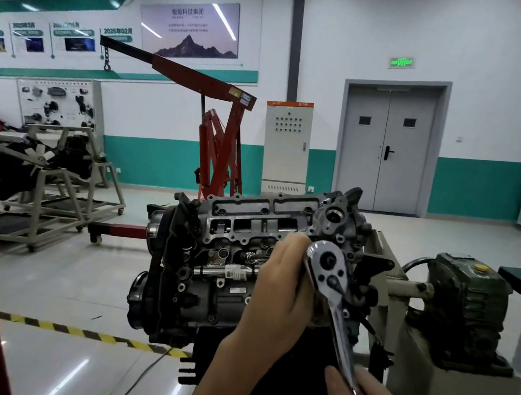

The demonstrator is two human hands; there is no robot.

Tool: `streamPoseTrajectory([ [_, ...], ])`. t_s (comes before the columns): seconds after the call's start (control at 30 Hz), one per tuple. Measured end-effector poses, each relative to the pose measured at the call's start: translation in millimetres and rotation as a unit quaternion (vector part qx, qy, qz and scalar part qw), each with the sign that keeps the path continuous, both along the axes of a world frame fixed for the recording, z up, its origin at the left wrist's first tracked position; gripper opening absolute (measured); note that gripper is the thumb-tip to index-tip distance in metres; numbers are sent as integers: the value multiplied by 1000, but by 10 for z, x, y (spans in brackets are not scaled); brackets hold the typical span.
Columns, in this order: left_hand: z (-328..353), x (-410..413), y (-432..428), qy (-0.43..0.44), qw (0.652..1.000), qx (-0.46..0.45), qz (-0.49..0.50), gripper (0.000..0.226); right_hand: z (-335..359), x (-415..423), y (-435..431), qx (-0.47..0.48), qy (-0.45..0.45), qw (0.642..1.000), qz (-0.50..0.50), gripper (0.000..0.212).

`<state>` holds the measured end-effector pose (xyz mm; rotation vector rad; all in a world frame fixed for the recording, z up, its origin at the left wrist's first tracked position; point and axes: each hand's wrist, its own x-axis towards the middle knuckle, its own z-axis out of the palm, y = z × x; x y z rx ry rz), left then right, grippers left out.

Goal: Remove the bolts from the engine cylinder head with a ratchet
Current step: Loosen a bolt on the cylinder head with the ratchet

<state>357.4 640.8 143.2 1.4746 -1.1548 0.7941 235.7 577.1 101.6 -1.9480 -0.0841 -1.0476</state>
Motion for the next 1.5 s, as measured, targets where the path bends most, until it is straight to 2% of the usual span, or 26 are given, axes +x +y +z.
streamPoseTrajectory([
  [0.1,64,139,55,20,999,-39,17,16,24,114,-144,10,50,997,54,39],
  [0.2,-1,332,153,38,997,-68,6,11,124,290,-82,-34,64,997,38,48],
  [0.33,-168,490,234,94,991,-88,-25,16,-46,425,15,-36,91,994,44,45],
  [0.43,-162,491,217,112,988,-106,-9,29,-179,487,139,-46,73,996,25,45],
  [0.6,-114,465,182,168,977,-128,9,33,-279,531,177,-68,62,995,29,41],
  [0.73,-126,448,241,159,981,-110,10,40,-64,538,-154,-200,108,974,26,36],
  [0.87,-112,459,309,167,980,-107,-6,44,417,650,-600,-364,179,911,78,24],
  [1.0,-83,410,321,172,982,-73,9,31,785,748,-873,-479,149,863,58,25],
  [1.07,-20,429,395,169,985,-37,12,29,843,769,-935,-502,128,854,45,25],
  [1.13,39,443,437,156,988,7,9,37,852,782,-943,-509,113,853,30,24],
  [1.23,-10,396,383,162,986,-40,20,40,733,744,-887,-458,151,874,62,23],
  [1.33,-107,354,259,173,979,-102,37,45,341,595,-674,-316,197,923,93,19],
  [1.43,-94,383,195,182,973,-129,54,43,-131,428,-124,-142,145,975,87,27],
  [1.5,-151,441,199,214,966,-140,30,36,-303,415,288,-24,116,986,117,29],
])
